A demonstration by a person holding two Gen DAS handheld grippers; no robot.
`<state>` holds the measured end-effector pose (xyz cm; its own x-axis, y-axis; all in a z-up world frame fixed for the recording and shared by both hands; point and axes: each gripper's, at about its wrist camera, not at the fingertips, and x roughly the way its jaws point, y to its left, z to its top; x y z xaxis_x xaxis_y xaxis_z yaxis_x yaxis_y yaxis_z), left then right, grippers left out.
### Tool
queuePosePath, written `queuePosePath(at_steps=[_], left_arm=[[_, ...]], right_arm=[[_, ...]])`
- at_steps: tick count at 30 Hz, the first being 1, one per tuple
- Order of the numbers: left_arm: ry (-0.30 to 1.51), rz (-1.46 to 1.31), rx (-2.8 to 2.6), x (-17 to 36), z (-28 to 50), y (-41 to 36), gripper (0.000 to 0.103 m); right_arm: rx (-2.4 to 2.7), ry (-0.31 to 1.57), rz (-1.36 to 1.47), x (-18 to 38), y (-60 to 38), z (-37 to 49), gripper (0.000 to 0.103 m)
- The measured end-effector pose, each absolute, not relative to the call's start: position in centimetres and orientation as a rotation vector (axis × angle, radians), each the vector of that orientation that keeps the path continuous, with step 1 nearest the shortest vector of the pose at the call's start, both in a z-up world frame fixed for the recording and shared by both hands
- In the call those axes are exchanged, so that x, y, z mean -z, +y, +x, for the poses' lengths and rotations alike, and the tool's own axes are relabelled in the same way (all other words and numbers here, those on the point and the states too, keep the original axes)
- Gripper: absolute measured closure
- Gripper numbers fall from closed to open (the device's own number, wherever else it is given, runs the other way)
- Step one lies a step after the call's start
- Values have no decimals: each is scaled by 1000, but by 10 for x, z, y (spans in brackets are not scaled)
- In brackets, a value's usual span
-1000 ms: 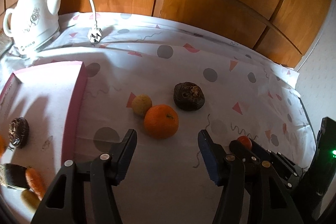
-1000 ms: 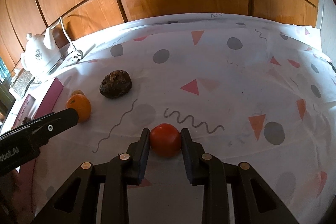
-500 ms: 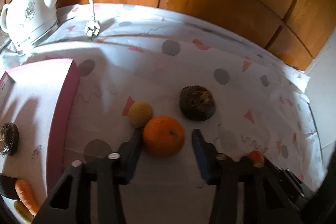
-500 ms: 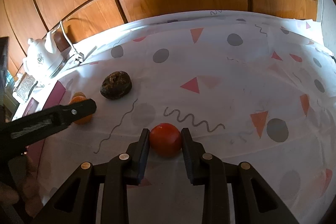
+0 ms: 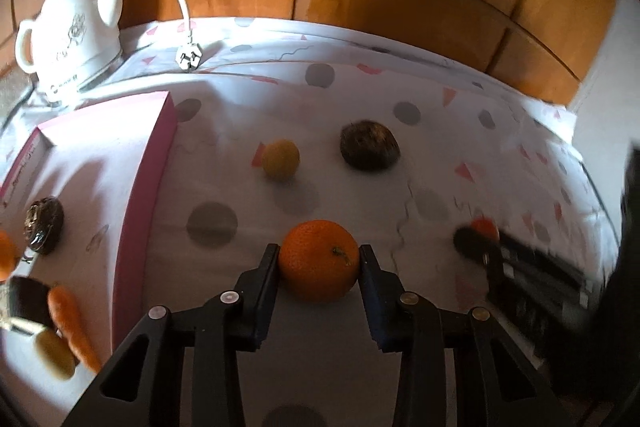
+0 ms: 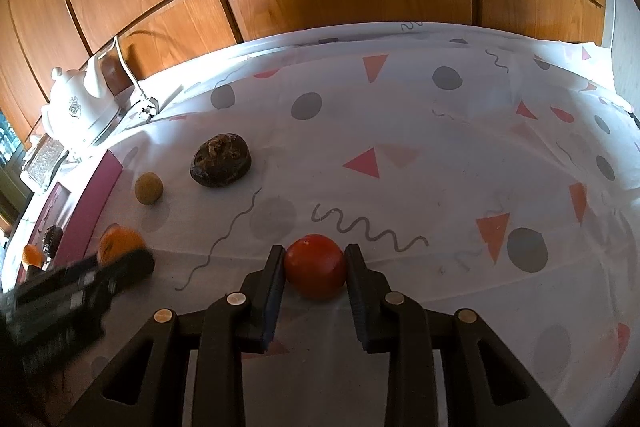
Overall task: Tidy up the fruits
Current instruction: 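Carry the orange and tomato toward the tray with both grippers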
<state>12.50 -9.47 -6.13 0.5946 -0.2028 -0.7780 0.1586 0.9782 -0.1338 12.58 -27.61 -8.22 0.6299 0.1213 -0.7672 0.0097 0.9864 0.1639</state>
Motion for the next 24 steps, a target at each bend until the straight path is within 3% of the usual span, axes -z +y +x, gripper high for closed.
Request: queuePosePath(at_steps=[24], left_arm=[[874, -43, 197, 63, 114, -92, 65]], right_arm=[[-41, 880, 111, 82, -270, 125, 73]])
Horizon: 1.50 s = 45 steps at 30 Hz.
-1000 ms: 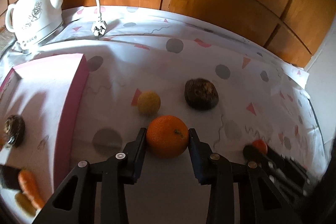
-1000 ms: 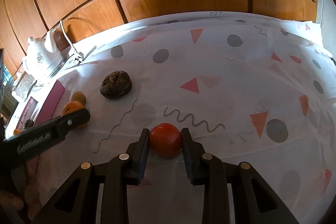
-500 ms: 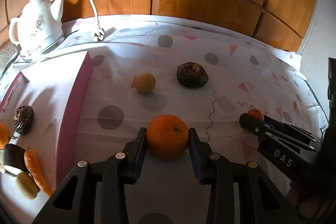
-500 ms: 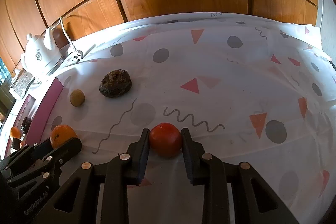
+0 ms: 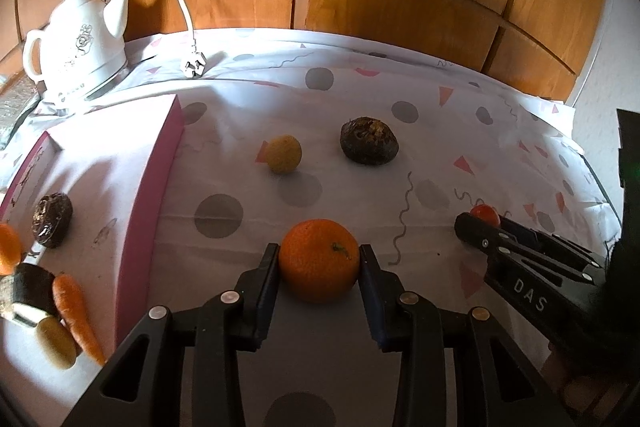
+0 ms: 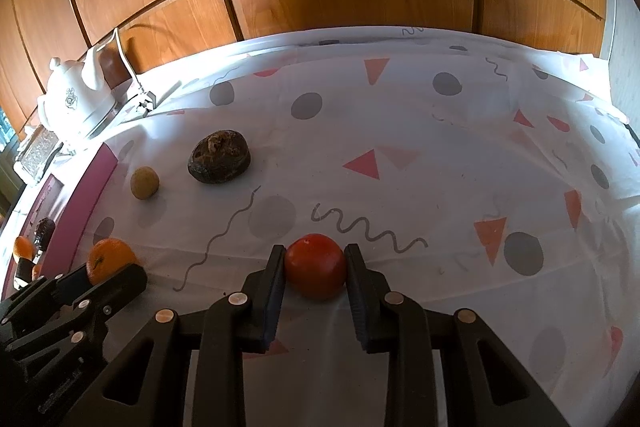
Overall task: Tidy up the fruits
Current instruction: 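Carry the orange and tomato toward the tray with both grippers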
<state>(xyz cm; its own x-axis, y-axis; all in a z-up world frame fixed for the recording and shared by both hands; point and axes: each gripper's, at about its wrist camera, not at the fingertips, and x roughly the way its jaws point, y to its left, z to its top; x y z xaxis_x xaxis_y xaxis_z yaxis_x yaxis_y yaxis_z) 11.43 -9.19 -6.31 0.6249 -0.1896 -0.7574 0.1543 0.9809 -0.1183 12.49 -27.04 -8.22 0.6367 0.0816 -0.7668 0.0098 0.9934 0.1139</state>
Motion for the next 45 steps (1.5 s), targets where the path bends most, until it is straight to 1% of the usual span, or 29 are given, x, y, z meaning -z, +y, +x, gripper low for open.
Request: queuePosePath(at_steps=[7, 17, 25, 40, 45], left_arm=[[889, -75, 188, 57, 104, -82, 65], [827, -92, 205, 29, 80, -64, 65], [813, -118, 183, 14, 66, -38, 65], [808, -139, 97, 12, 44, 24, 65], [796, -152, 27, 14, 42, 51, 65]], right_arm=[[-32, 879, 92, 82, -267, 125, 73], [-19, 881, 67, 82, -263, 124, 74], [-7, 889, 44, 82, -259, 126, 74], [13, 908, -27, 79, -250, 126, 75], [-23, 909, 27, 76, -241, 120, 75]])
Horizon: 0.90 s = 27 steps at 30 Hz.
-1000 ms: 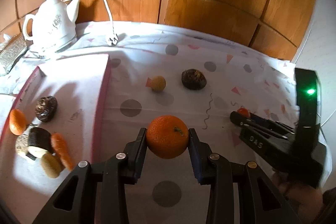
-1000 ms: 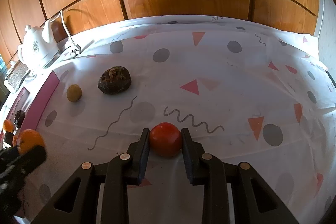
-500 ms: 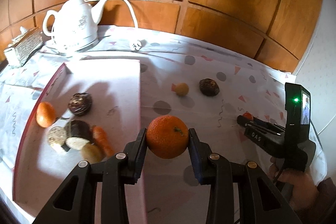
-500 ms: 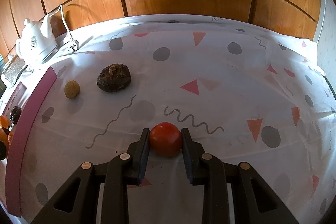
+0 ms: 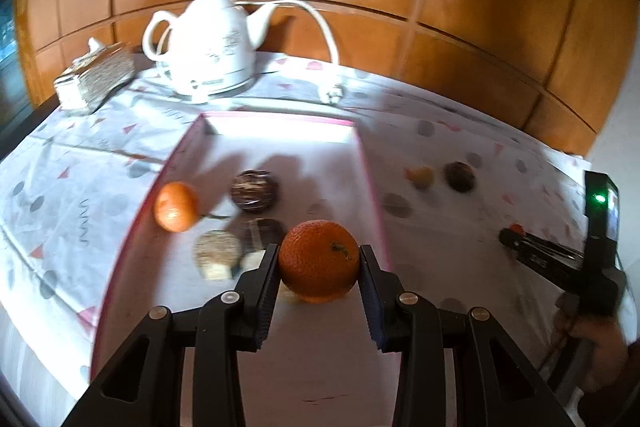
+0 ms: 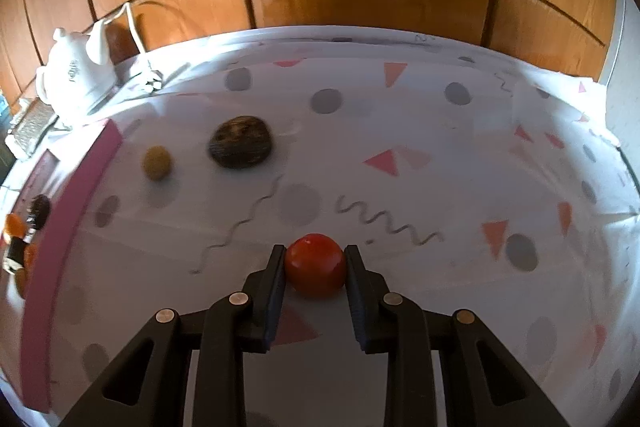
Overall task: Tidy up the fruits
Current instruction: 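Carry the orange and tomato toward the tray with both grippers, then lower the orange and tomato into the tray and open both grippers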
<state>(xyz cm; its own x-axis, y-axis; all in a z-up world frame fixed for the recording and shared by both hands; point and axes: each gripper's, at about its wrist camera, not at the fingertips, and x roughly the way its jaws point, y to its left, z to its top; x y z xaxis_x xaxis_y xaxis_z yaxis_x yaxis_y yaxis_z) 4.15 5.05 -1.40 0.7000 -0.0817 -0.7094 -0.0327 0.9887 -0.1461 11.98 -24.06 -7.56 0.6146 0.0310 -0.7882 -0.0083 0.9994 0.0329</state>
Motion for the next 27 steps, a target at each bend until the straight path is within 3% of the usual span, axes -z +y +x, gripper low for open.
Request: queuePosePath(at_steps=[12, 27], left_arm=[[800, -182, -102, 22, 41, 99, 65], [828, -183, -144, 32, 38, 107, 64]], right_arm=[[-280, 862, 20, 42, -168, 100, 75], [-572, 866, -36, 29, -74, 63, 75]])
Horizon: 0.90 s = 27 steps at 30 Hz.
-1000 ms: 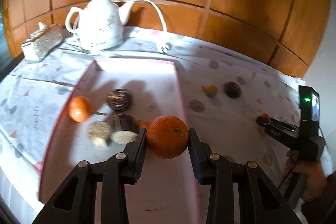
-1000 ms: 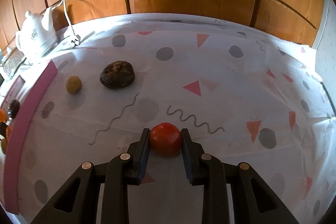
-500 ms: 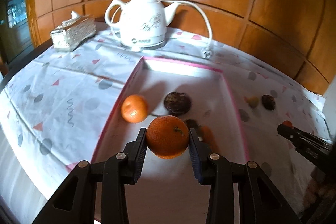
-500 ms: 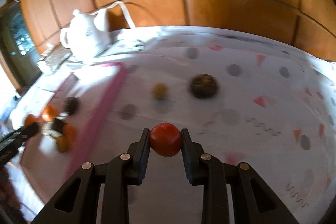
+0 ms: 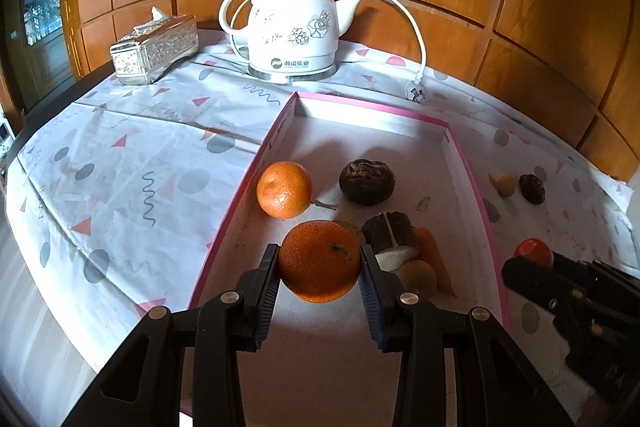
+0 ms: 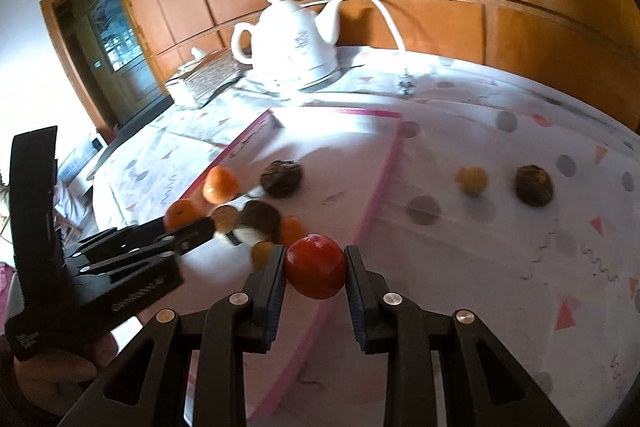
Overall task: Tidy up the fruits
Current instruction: 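Lower the orange and tomato into the tray and open both grippers, then withdraw both grippers from the tray toward the last two items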
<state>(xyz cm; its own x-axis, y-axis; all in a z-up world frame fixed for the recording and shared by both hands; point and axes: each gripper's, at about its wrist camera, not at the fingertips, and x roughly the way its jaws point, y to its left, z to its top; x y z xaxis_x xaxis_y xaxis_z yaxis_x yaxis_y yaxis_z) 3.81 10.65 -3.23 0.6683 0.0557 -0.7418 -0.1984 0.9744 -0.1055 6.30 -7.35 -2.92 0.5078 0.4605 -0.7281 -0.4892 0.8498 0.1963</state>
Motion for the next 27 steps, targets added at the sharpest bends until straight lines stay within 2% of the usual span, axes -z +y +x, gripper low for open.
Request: queuePosePath(at_steps=[15, 18, 20, 22, 27], left_arm=[[861, -207, -187, 41, 38, 114, 64], [845, -207, -193, 39, 37, 115, 57], [835, -206, -199, 37, 35, 116, 51], [832, -208, -202, 37, 35, 117, 50], [834, -211, -203, 37, 33, 116, 50]], right_arm=[[-600, 899, -82, 39, -52, 61, 74], [-600, 910, -92, 43, -48, 63, 74], [-604, 907, -95, 43, -46, 63, 71], [-603, 903, -95, 44, -46, 62, 62], [-593, 906, -93, 46, -47, 59, 60]])
